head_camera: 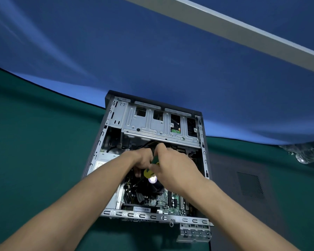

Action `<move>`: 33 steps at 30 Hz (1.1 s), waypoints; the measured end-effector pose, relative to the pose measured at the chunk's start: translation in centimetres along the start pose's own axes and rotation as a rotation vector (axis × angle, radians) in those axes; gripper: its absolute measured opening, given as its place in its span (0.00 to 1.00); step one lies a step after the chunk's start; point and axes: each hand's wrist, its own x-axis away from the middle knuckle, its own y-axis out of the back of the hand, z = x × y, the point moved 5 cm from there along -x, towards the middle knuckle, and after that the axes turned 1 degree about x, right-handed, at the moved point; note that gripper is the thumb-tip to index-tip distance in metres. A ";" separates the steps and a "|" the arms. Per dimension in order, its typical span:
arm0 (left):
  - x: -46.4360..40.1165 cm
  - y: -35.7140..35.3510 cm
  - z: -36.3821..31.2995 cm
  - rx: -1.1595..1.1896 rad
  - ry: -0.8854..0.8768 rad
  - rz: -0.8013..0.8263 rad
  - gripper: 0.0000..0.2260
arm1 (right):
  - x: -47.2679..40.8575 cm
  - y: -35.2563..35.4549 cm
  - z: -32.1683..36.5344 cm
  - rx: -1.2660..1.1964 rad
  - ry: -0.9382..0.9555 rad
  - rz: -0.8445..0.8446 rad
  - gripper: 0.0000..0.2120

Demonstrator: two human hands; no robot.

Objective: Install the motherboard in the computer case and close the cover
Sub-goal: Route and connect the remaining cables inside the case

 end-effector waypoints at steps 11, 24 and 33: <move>-0.4 -0.2 0.3 -0.023 0.018 -0.018 0.08 | 0.0 0.1 -0.8 0.011 -0.099 -0.028 0.15; -0.3 -0.1 0.3 -0.012 0.002 -0.003 0.09 | 0.1 0.6 -0.5 0.129 -0.127 0.040 0.23; -0.4 -0.1 0.5 -0.042 0.008 0.000 0.07 | 0.0 0.9 0.7 0.123 -0.004 0.043 0.14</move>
